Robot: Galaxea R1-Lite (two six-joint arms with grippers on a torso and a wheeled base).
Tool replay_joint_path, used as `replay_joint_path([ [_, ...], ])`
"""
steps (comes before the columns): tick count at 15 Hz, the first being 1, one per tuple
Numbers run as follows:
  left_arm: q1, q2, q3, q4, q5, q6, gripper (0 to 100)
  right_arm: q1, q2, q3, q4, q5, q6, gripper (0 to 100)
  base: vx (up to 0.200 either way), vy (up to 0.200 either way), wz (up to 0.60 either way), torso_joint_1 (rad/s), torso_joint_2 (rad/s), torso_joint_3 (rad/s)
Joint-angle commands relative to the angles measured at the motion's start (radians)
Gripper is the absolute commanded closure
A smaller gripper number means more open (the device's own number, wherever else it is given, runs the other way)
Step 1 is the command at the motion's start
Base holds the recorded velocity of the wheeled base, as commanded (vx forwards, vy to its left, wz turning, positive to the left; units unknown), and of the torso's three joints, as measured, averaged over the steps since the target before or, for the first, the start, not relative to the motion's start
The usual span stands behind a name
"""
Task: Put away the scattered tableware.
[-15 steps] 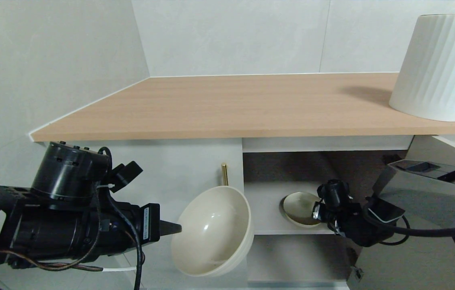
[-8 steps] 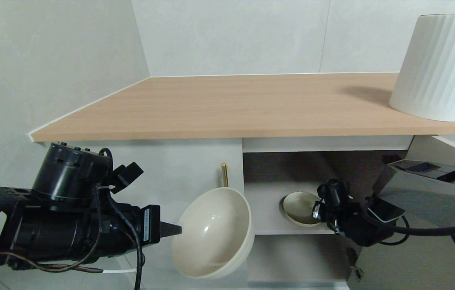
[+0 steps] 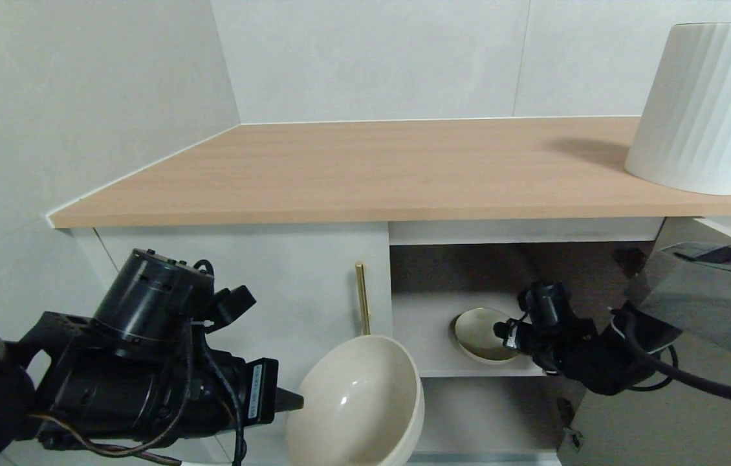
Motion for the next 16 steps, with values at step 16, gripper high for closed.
replay_joint_path([
  [16,-0.232,0.362,-0.275,0.081,0.426,0.09,100,0.371,-0.542,0.207,0.431,0.251,-0.128,0,0.0,0.0,0.0,0.0,0.0,0.0],
])
